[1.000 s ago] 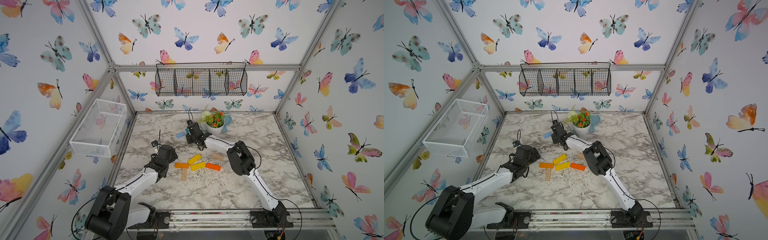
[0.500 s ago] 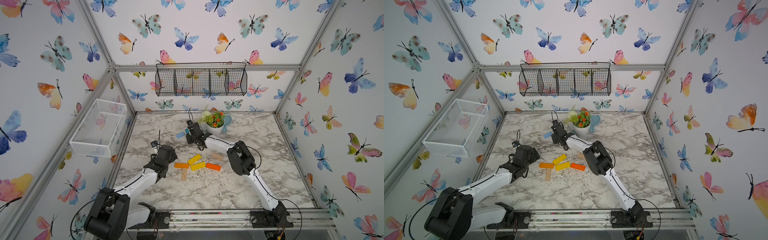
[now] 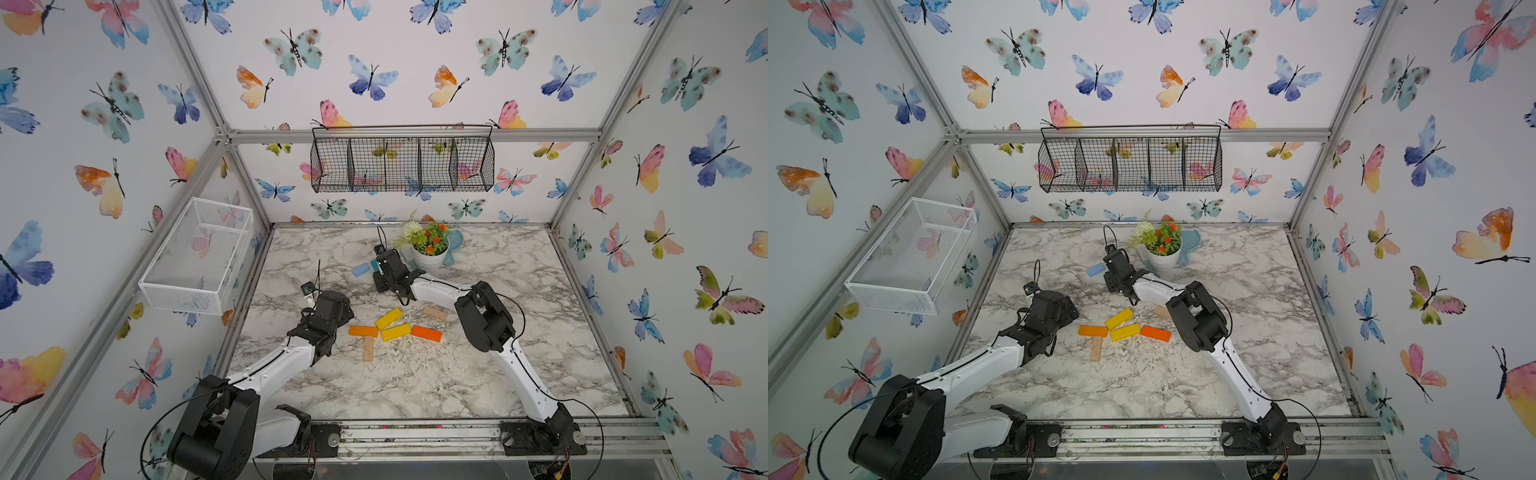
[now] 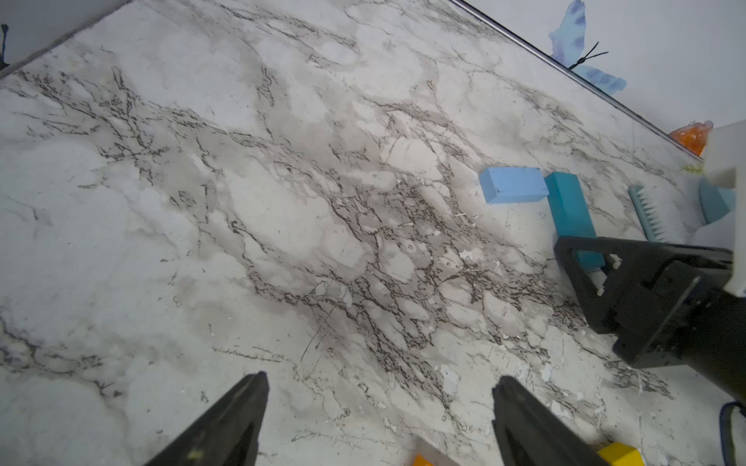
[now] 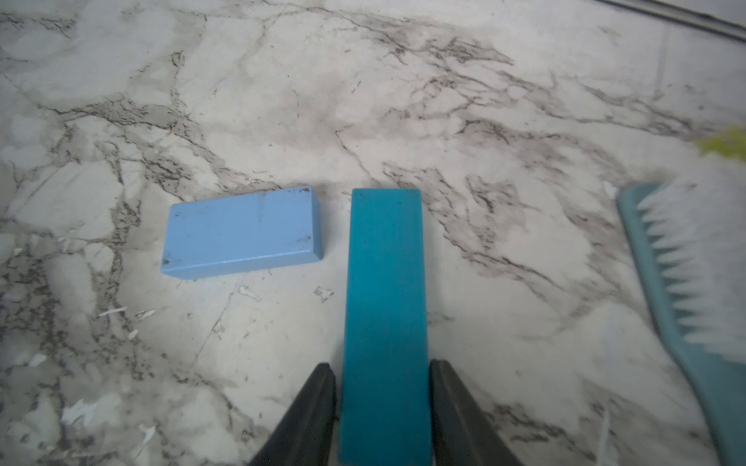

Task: Assemble a giraffe with building blocks
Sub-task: Assemble the building block at the center of the board.

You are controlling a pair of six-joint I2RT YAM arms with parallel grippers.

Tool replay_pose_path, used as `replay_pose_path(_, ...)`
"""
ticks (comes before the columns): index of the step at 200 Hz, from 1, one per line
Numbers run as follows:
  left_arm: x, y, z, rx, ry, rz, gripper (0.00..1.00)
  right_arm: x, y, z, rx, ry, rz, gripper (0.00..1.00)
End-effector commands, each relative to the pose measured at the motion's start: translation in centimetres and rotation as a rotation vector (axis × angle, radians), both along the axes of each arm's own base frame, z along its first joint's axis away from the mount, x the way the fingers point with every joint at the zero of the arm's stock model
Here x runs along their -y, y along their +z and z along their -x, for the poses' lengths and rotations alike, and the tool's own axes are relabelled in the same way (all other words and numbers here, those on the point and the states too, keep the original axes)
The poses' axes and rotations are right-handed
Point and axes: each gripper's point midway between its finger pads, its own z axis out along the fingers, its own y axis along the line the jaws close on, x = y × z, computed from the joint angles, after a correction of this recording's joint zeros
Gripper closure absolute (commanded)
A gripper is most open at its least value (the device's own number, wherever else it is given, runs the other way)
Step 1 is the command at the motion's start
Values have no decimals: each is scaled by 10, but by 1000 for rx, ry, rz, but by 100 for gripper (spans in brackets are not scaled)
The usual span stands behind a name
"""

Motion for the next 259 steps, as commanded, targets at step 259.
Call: replay_pose_path(259, -5, 9, 5, 23, 3, -9, 9, -10, -45, 37, -134, 24, 9, 85)
